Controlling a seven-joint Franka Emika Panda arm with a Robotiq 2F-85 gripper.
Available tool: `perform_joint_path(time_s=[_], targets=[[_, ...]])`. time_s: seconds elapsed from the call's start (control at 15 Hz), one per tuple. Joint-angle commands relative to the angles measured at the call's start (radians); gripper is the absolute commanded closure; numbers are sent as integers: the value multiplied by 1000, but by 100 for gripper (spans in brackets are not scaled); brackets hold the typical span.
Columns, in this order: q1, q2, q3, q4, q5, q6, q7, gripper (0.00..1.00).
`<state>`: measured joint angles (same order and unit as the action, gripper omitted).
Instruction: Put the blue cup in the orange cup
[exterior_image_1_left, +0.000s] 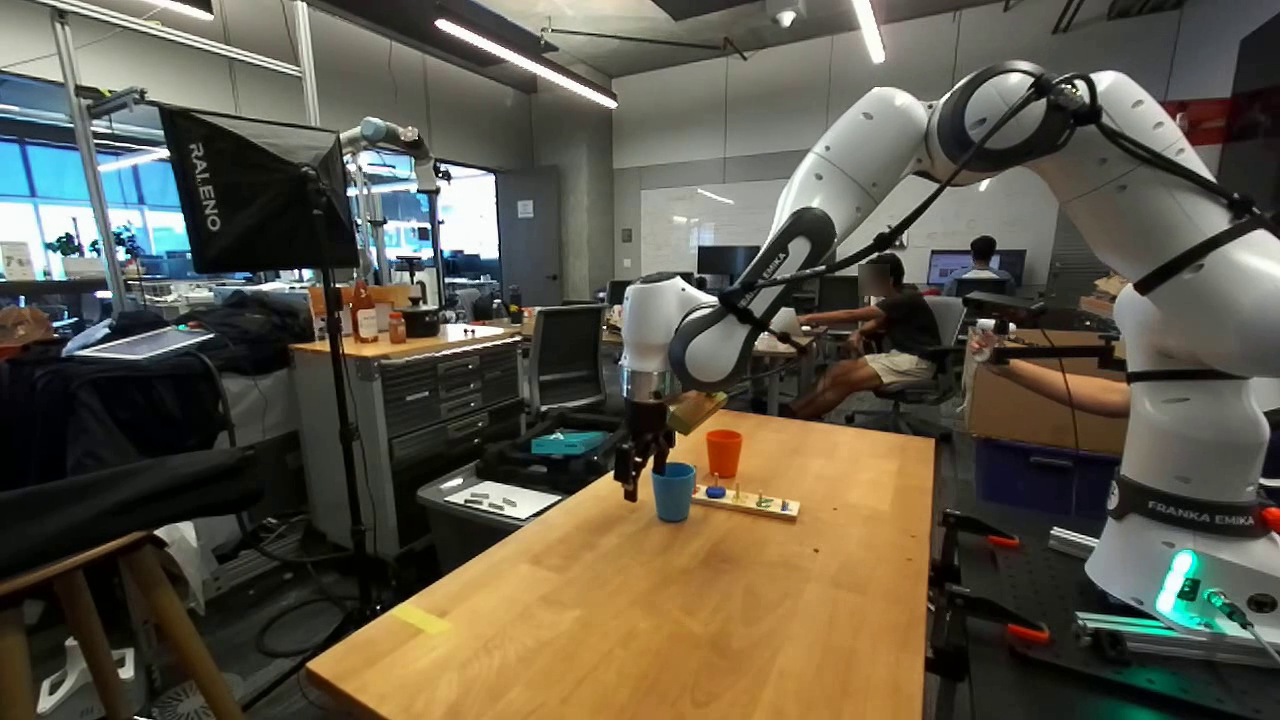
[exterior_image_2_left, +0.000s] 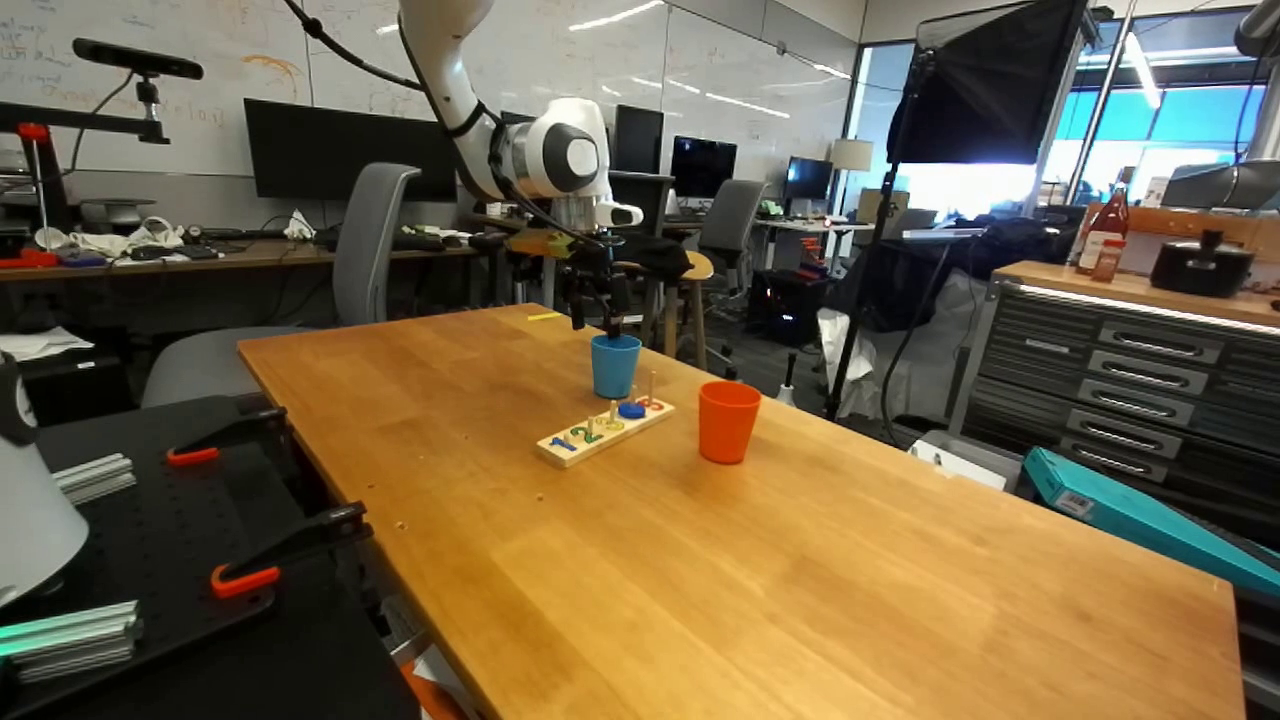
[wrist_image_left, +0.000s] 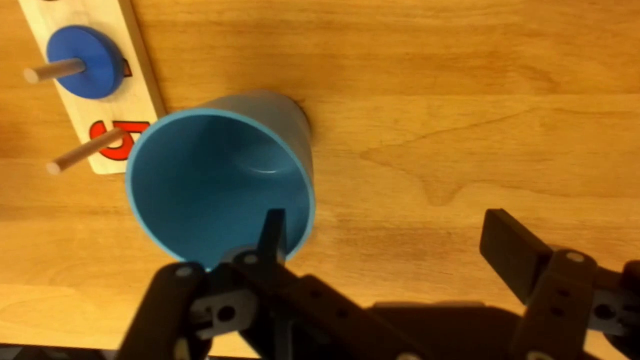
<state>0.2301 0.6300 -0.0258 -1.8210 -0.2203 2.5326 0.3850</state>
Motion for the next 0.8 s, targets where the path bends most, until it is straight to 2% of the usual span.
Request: perform_joint_path(time_s=[0.0,0.13,0.2,0.33,0.73], targets=[[13,94,-35,162,18,-90,0,0],[13,104,-43,175,11,-101,0,4],[13,110,-49,171,7,-100,1,25],[1,121,-46,185,21,-118,-7,30],[-38,110,-27,199,63,-179,-40,78]])
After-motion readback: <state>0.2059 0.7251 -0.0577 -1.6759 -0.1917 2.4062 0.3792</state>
